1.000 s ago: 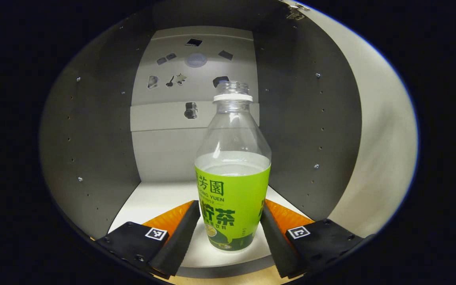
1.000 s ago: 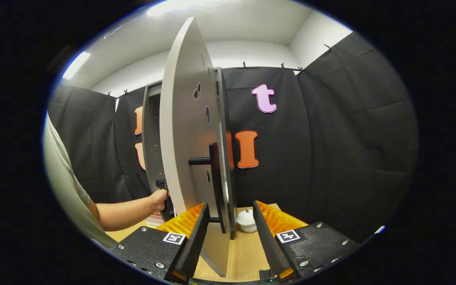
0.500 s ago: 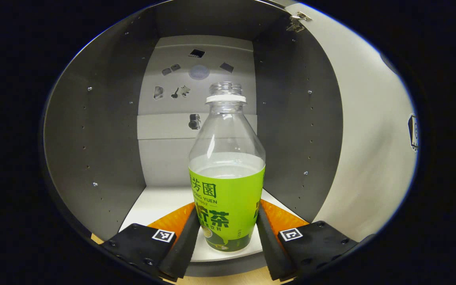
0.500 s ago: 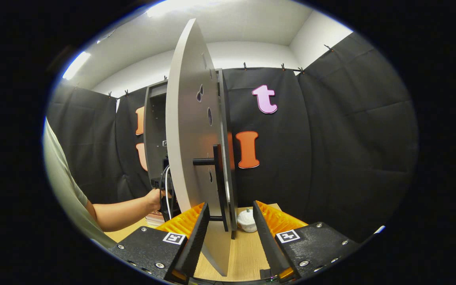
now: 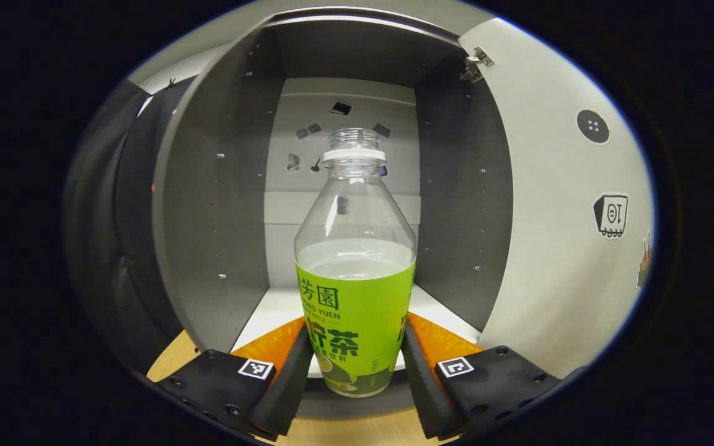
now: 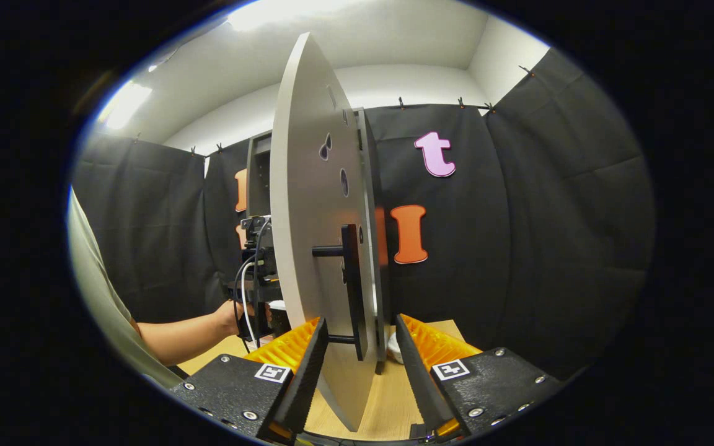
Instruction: Open the cabinet door with the right hand, grasp the bottle in the cabinet with the left hand and place it on the coaster, then close the cabinet door with the right hand.
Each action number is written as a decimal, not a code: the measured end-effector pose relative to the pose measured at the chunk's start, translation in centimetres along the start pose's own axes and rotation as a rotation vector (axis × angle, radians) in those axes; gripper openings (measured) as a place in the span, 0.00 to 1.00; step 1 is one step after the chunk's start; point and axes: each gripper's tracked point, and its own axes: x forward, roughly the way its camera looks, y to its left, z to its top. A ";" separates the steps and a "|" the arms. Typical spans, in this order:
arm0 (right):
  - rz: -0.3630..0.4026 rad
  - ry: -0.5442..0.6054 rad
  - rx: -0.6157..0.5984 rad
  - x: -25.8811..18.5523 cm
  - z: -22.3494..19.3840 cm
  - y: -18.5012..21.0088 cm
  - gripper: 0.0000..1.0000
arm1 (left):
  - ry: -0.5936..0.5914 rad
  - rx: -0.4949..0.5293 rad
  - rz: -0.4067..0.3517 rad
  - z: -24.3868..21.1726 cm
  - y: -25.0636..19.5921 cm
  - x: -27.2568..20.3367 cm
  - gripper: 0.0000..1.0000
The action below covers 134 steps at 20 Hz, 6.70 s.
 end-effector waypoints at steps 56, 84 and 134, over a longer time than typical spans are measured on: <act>-0.353 -0.116 0.104 -3.3 1.1 -0.6 0.69 | 0.184 0.080 0.227 -35.7 16.7 -20.6 0.81; -0.288 -0.201 0.120 -4.2 4.4 -2.2 0.69 | 0.295 0.033 0.312 -35.2 17.7 -22.1 0.96; 0.527 -0.044 0.077 0.1 -1.6 0.2 0.66 | 0.033 0.116 0.384 -9.7 13.4 -22.8 0.96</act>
